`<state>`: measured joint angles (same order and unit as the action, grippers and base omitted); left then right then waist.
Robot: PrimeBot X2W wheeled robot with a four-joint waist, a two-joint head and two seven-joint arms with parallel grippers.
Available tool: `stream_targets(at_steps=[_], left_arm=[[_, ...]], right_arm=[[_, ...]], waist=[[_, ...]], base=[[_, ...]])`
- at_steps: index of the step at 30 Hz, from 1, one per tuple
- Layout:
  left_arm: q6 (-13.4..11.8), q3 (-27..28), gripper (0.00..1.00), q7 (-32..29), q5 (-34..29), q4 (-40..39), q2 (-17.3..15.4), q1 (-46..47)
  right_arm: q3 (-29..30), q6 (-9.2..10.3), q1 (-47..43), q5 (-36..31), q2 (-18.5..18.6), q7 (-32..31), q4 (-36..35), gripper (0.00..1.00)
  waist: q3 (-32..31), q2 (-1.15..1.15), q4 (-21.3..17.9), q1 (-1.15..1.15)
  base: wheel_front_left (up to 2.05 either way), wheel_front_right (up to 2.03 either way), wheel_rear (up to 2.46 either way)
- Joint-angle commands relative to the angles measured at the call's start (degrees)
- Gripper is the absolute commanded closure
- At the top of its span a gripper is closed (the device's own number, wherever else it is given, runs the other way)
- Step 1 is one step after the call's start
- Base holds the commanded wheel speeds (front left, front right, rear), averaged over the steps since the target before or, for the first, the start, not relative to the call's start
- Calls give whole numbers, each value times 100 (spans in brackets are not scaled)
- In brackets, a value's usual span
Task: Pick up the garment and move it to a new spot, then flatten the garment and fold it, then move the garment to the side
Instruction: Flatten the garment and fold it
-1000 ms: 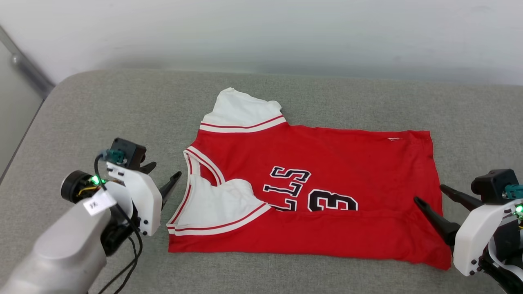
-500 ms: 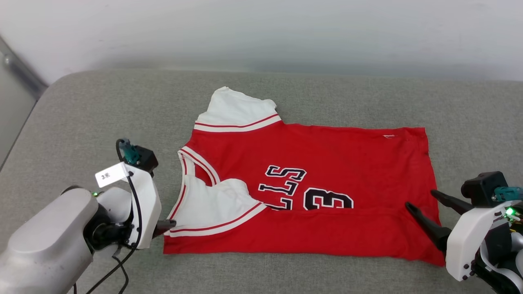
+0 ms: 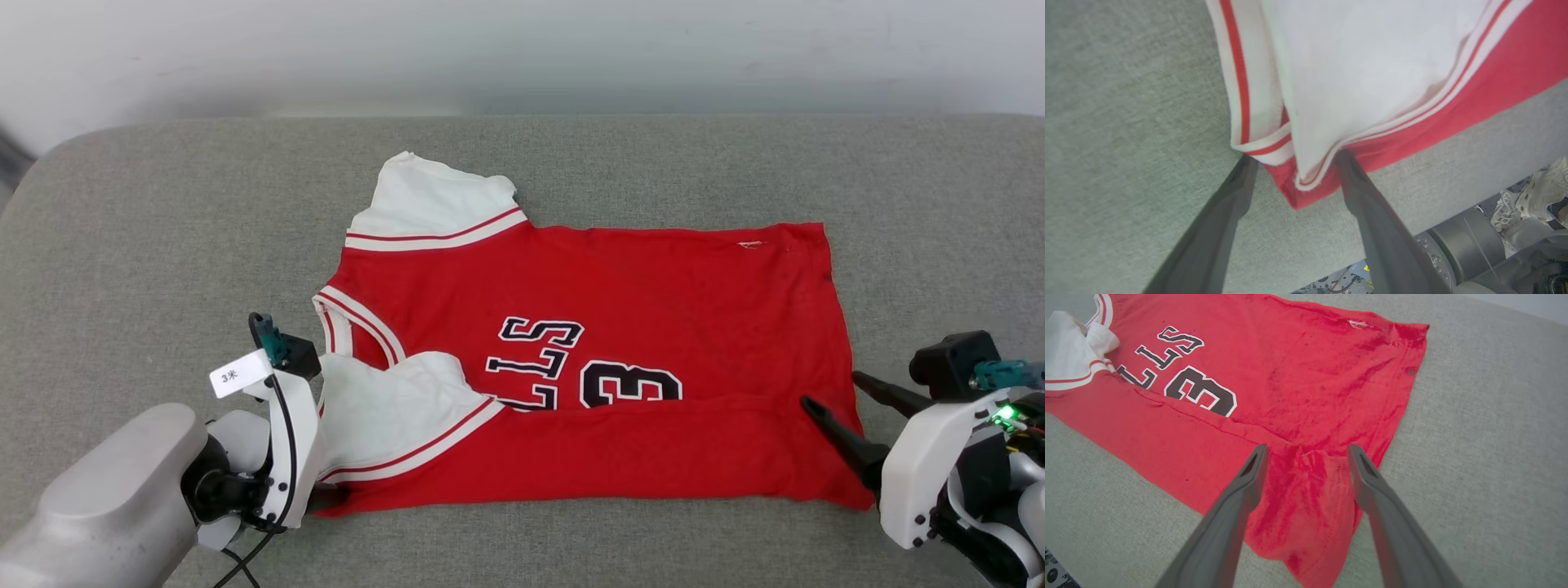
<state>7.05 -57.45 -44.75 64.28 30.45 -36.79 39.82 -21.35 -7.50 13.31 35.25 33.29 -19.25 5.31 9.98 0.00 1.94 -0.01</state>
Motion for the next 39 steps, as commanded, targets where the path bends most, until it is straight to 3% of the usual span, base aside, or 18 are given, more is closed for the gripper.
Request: stream_targets(at_steps=[1, 5, 10, 17, 21, 27, 34, 39], left_arm=[[11, -189, 100, 16, -22, 136, 172, -260], [27, -283, 100, 117, -64, 72, 225, -237], [39, -504, 100, 338, -190, -353, 27, -120], [33, -700, 100, 549, -219, -880, -275, 54], [33, -809, 100, 622, -279, -1028, -348, 181], [33, -898, 100, 745, -301, -1137, -340, 370], [31, -958, 100, 882, -286, -1153, -367, 512], [31, -1005, 100, 1001, -248, -1132, -382, 525]], right_arm=[[-3, 2, 131, 24, 17, 5, 24, 0], [-3, 2, 268, 25, 144, -25, 21, 0], [-186, 2, 578, 26, 548, -445, -101, 0], [-636, 3, 1040, 465, 1168, -2089, -221, 0], [-845, 3, 1247, 716, 1310, -3046, -98, 0], [-1006, 2, 1272, 830, 1112, -3612, 316, 0], [-1259, 2, 994, 924, 703, -3513, 735, 0], [-1790, -14, 614, 1038, 404, -3380, 991, 0]], waist=[[16, 0, -17, 1], [-41, 0, 5, 1], [-200, 0, 62, 1], [-334, 0, 161, 1], [-274, 0, 228, 1], [-78, 0, 320, 1], [123, 0, 371, 1], [202, 0, 379, 1]], base=[[0, 0, 0], [0, 0, 0], [0, 0, 0], [0, 0, 0], [0, 0, 0], [0, 0, 0], [0, 0, 0], [0, 0, 0]])
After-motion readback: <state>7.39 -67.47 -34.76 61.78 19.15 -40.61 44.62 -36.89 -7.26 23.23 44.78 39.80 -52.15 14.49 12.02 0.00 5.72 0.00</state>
